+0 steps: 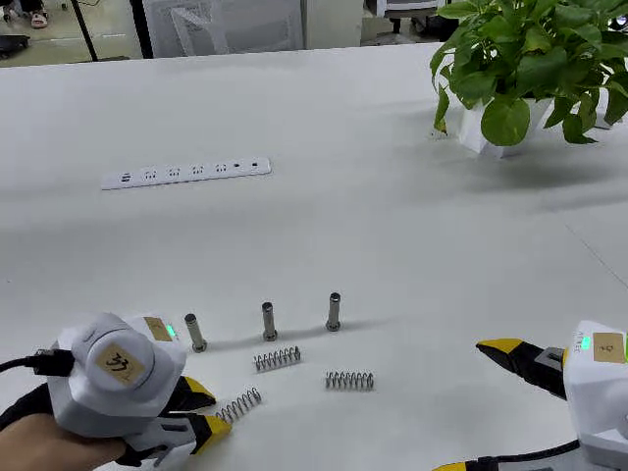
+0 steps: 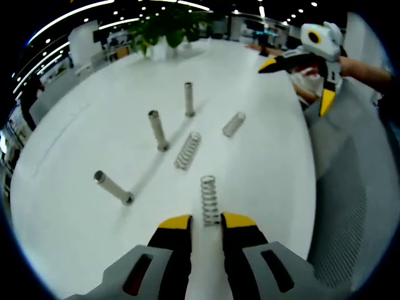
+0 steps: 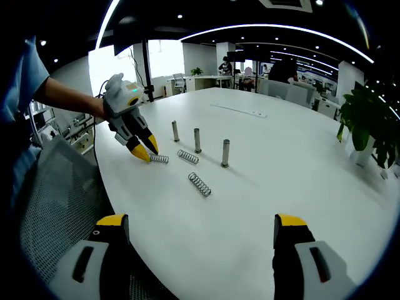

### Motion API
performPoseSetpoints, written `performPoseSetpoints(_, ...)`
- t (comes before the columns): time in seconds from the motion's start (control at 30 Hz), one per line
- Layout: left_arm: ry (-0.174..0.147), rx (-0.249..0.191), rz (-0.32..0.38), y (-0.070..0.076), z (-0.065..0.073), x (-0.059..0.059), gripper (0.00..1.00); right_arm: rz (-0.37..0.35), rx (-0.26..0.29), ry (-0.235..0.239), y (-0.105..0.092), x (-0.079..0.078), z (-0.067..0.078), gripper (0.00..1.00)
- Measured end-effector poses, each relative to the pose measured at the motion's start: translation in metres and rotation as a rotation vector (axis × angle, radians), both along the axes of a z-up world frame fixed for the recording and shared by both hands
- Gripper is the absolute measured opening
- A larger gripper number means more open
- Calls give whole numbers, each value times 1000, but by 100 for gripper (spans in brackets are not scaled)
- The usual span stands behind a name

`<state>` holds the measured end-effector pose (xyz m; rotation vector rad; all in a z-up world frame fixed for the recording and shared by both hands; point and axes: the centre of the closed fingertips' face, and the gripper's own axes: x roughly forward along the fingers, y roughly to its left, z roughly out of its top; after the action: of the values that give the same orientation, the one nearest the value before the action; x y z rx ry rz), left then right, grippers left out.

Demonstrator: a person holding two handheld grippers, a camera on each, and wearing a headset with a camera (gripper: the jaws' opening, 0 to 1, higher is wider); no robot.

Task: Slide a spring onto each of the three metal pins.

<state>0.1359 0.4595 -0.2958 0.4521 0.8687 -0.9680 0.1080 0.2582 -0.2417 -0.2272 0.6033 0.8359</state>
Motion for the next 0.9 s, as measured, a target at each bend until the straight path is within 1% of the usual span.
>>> performPoseSetpoints(0.1, -7, 21, -6, -1, -2, 0, 16, 1, -1, 0, 0, -1, 0, 98)
performPoseSetpoints(0.13, -16, 24, -12, -2, -1, 0, 16, 1, -1, -1, 0, -1, 0, 98)
performPoseSetpoints(0.2, -17, 32, -11, -2, -2, 0, 15, 1, -1, -1, 1, -1, 0, 97)
performPoseSetpoints(0.23, -21, 43, -16, -2, -2, 1, 15, 0, -1, -1, 0, 0, 0, 97)
performPoseSetpoints(0.3, -45, 76, -44, -1, -2, 1, 14, 0, -1, -2, 1, 0, 0, 97)
performPoseSetpoints(0.33, -47, 85, -48, -1, -2, 0, 14, 0, -1, -2, 0, 0, 0, 97)
performPoseSetpoints(0.43, -48, 106, -55, -2, -2, 0, 14, -2, 1, -1, 1, -1, 0, 97)
performPoseSetpoints(0.53, -52, 115, -65, -3, -2, -1, 12, 0, 0, 2, 1, -2, 0, 97)
performPoseSetpoints(0.57, -57, 127, -67, -3, -2, -1, 12, 0, 1, 3, 1, -2, 0, 97)
performPoseSetpoints(0.73, -55, 163, -68, -3, -2, -2, 11, 3, 1, 7, 2, -3, -1, 97)
performPoseSetpoints(0.83, -47, 166, -52, -2, -3, -1, 11, 4, 2, 7, 2, -4, -1, 97)
performPoseSetpoints(0.9, -45, 157, -36, -2, -3, 0, 10, 4, 3, 6, 2, -3, 0, 97)
